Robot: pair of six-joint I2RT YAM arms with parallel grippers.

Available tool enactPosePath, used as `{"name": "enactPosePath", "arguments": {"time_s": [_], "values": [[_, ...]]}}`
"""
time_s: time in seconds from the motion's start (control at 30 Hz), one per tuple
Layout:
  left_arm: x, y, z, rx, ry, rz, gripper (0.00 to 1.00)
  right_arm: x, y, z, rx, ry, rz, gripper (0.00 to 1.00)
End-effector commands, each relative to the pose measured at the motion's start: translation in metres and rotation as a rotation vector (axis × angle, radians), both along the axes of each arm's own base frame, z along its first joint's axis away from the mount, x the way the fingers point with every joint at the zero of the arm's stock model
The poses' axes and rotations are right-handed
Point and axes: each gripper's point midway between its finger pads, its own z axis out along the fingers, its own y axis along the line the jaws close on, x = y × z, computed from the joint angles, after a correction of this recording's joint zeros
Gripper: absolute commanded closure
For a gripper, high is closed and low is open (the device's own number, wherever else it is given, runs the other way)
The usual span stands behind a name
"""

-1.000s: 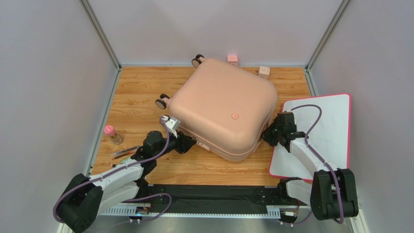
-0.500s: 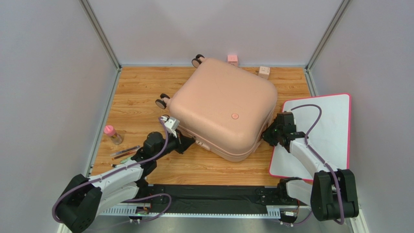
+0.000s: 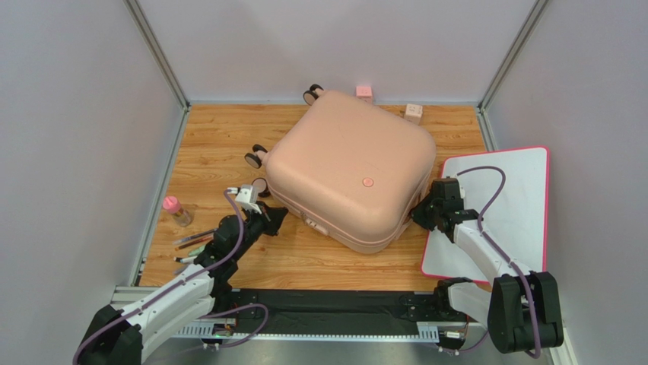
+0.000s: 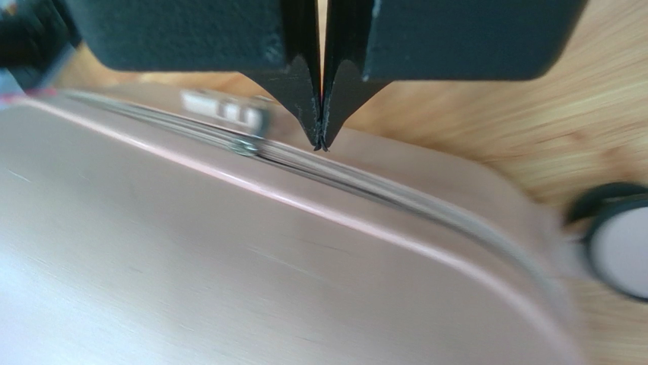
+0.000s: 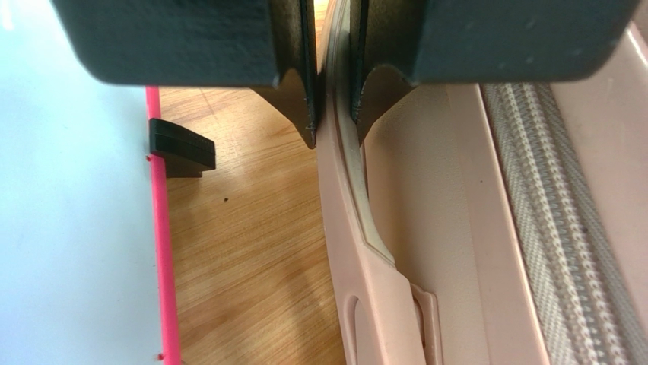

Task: Pack the luggage
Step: Zip the luggage at the center of the board.

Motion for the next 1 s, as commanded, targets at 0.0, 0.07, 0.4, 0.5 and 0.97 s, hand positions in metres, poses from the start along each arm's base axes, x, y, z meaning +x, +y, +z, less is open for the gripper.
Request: {"name": "enactPosePath", "arguments": {"time_s": [0.0,0.07,0.4,0.5,0.97], "values": [[0.019,0.035,-0.009,0.064,0.014,0.209,1.0,-0.001,-0.028,-0.004,-0.102,0.0,-0.096,1.0],[0.021,0.035,-0.009,0.072,0.018,0.213,1.0,-0.002,-0.027,-0.004,-0.1,-0.001,-0.095,1.0],[-0.021,-0.02,0.008,0.029,-0.143,-0.22,0.65,-0.001,-0.024,0.0,-0.092,-0.014,-0.067,1.0],[-0.028,-0.026,0.011,0.011,-0.172,-0.272,0.47,-0.001,-0.022,0.001,-0.085,-0.019,-0.059,1.0],[-0.026,-0.048,0.009,-0.039,-0.158,-0.369,0.25,-0.005,-0.021,0.014,-0.089,-0.057,-0.034,1.0]]}}
